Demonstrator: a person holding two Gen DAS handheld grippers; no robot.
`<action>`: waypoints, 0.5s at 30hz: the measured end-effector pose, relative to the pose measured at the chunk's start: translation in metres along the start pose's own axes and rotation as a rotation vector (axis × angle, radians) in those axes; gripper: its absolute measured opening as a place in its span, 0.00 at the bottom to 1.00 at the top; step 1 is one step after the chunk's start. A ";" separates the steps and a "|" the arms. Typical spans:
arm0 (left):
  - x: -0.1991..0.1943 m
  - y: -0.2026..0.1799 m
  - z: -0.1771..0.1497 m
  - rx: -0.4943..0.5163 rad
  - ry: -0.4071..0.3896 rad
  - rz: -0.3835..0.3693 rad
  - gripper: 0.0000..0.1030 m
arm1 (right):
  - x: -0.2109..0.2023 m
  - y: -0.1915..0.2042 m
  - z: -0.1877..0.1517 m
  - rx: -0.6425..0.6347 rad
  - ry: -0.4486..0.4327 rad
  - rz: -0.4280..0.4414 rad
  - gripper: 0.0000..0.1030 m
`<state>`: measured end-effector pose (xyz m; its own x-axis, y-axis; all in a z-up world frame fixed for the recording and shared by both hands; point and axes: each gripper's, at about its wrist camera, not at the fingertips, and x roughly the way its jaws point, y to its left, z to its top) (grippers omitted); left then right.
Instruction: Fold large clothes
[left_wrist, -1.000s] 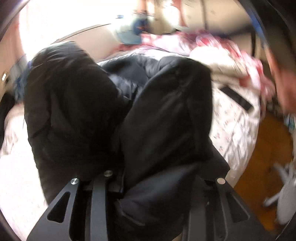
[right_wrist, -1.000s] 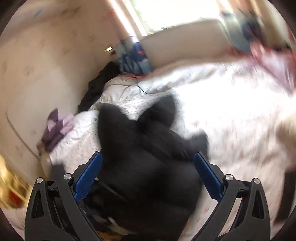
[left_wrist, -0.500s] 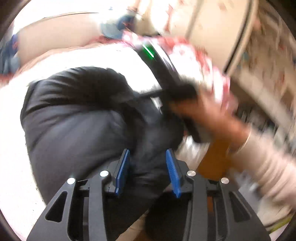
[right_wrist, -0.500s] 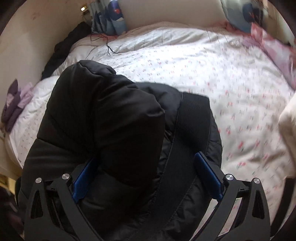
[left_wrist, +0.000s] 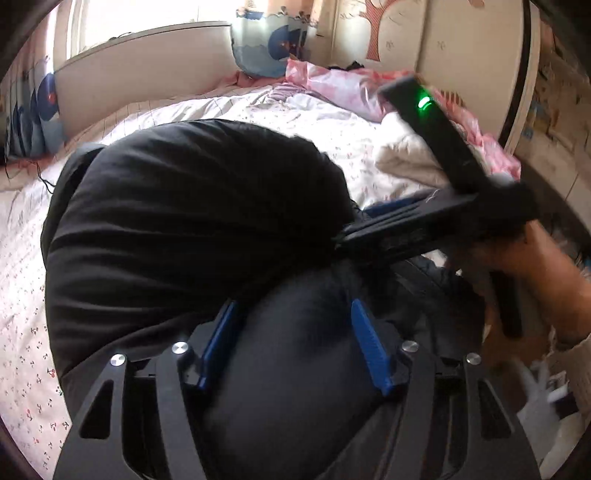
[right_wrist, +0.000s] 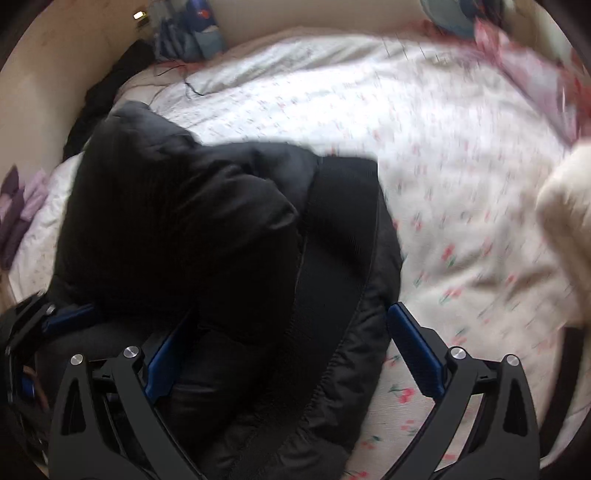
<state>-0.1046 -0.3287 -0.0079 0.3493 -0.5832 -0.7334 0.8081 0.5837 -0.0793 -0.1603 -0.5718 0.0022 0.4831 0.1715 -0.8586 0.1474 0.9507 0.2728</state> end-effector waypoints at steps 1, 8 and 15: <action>0.005 -0.001 -0.003 -0.002 0.012 0.000 0.59 | 0.008 -0.008 -0.004 0.047 0.019 0.037 0.93; 0.012 -0.013 -0.007 0.034 0.019 0.017 0.64 | -0.059 0.012 0.011 -0.004 -0.148 -0.064 0.93; 0.005 -0.012 -0.013 0.026 -0.002 0.016 0.65 | 0.003 -0.022 0.031 0.179 -0.120 0.038 0.93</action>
<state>-0.1191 -0.3311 -0.0193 0.3630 -0.5754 -0.7329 0.8148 0.5776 -0.0499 -0.1351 -0.6004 0.0069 0.5892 0.1642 -0.7911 0.2729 0.8812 0.3861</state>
